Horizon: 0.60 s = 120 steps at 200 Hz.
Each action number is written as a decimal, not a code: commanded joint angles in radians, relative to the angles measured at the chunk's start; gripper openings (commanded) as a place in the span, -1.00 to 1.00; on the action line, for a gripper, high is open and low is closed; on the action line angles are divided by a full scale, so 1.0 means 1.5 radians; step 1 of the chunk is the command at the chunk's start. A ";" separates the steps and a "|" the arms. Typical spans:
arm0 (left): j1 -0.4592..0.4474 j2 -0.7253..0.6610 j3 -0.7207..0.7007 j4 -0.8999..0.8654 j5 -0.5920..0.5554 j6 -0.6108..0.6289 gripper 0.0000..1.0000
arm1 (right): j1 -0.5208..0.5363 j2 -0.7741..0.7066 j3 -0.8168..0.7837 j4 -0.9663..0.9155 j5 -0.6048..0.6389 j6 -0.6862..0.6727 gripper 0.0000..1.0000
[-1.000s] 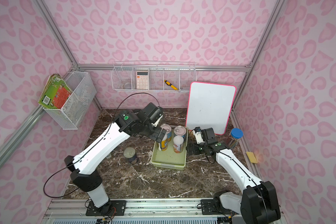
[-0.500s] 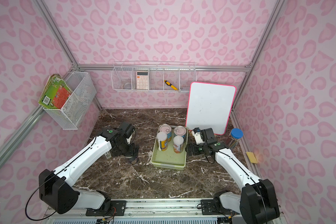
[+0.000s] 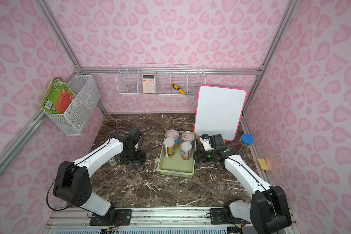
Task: Put the canned food in the basket
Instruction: Pick up the canned food from the center of the board.
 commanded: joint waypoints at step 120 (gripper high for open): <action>-0.030 -0.111 0.091 -0.150 -0.001 0.004 -0.85 | 0.000 -0.002 0.001 0.009 0.004 -0.010 0.97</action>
